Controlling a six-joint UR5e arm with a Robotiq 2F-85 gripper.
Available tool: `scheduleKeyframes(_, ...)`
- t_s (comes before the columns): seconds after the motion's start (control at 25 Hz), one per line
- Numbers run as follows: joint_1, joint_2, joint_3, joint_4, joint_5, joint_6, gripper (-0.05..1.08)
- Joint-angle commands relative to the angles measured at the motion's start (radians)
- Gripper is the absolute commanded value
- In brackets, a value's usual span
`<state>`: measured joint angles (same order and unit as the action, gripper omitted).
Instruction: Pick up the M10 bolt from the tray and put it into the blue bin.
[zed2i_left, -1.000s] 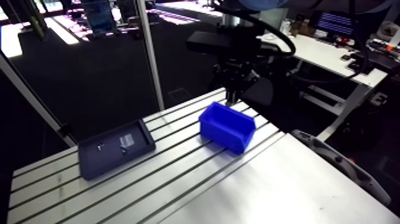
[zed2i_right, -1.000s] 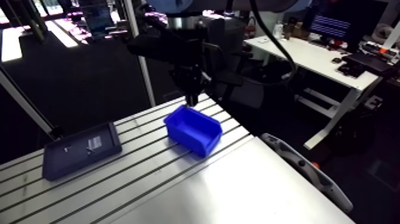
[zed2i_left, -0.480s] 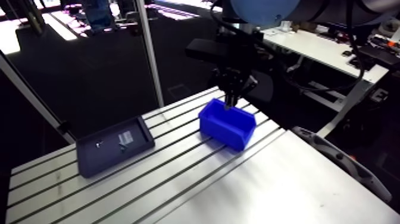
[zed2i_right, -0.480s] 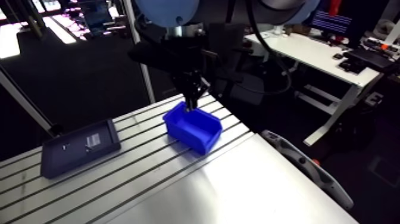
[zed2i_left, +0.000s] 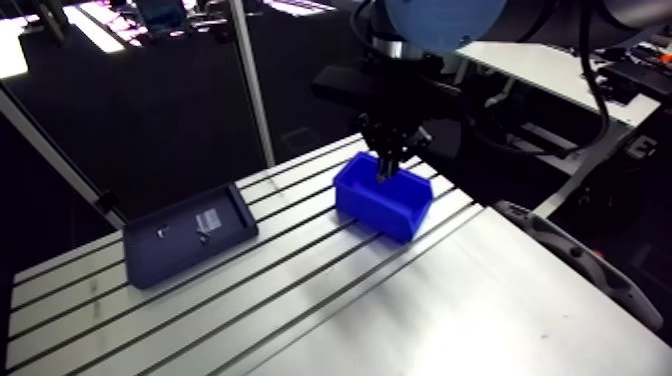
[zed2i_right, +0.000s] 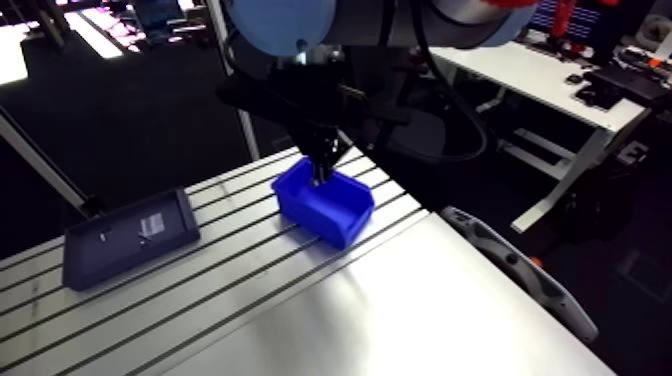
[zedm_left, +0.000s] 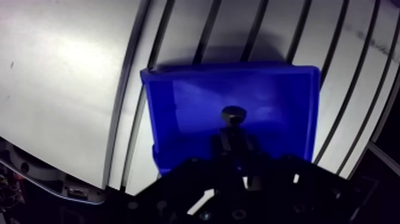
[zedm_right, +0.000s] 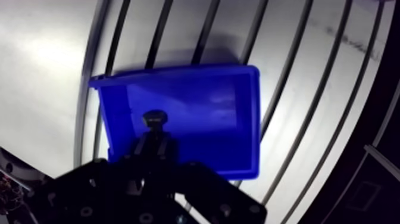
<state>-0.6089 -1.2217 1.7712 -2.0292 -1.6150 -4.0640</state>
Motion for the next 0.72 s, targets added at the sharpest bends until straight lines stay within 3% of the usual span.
scheduleKeyframes(0.04, 0.0, 0.023, 0.001, -0.013, -0.003, 0.005, 1.01)
scheduleKeyframes(0.72, 0.0, 0.064, 0.024, -0.064, -0.003, 0.004, 1.01)
